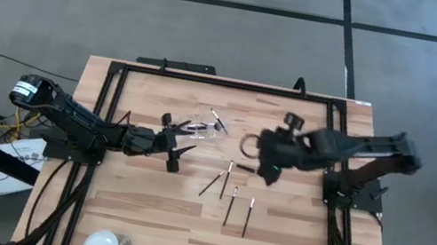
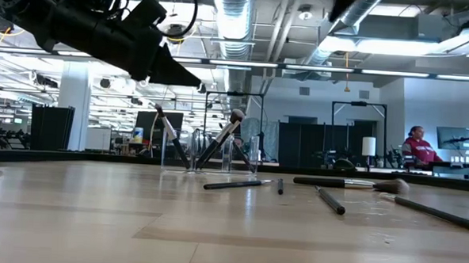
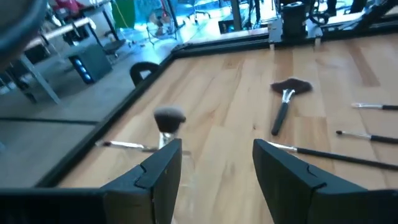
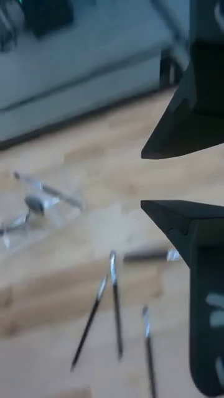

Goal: Put items in baskets/containers
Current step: Put the black highlighter brush into the transparent organizer

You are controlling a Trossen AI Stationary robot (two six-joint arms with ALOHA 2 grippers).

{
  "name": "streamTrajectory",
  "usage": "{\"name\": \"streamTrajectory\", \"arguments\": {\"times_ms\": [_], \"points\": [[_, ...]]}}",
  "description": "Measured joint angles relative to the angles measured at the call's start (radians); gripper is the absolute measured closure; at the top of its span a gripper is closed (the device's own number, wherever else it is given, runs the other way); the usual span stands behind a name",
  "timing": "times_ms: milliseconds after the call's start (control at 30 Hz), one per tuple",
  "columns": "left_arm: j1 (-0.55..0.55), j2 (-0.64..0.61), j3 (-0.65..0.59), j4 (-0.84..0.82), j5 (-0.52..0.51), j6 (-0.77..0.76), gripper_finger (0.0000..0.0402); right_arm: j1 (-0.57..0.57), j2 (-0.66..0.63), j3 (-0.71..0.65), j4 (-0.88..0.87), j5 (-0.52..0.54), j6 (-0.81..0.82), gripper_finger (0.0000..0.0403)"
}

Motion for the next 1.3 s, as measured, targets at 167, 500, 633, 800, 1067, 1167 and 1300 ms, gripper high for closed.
{"name": "streamTrajectory", "arguments": {"times_ms": [167,500,633,800,1067,1167,1300], "points": [[0.0,0.0,0.0,-0.022,0.08,-0.011,0.0207,0.046,-0.252,-0.504,0.52,-0.106,0.04,0.0307],[0.0,0.0,0.0,-0.017,0.169,-0.011,0.0207,-0.019,-0.341,-1.055,1.287,-0.162,-0.051,0.0304],[0.0,0.0,0.0,-0.016,0.169,-0.011,0.0207,-0.081,-0.266,-1.074,1.284,-0.211,-0.001,0.028],[0.0,0.0,0.0,-0.013,0.169,-0.011,0.0207,-0.109,-0.116,-1.074,1.308,-0.259,0.0,0.0227],[0.0,0.0,0.0,-0.011,0.167,-0.011,0.0207,-0.088,0.085,-1.071,1.393,-0.254,-0.058,0.0185],[0.0,0.0,0.0,-0.009,0.167,-0.011,0.0207,-0.092,0.136,-1.067,1.433,-0.245,-0.048,0.0194],[0.0,0.0,0.0,-0.008,0.167,-0.025,0.0207,-0.092,0.179,-1.065,1.488,-0.243,-0.037,0.0237]]}}
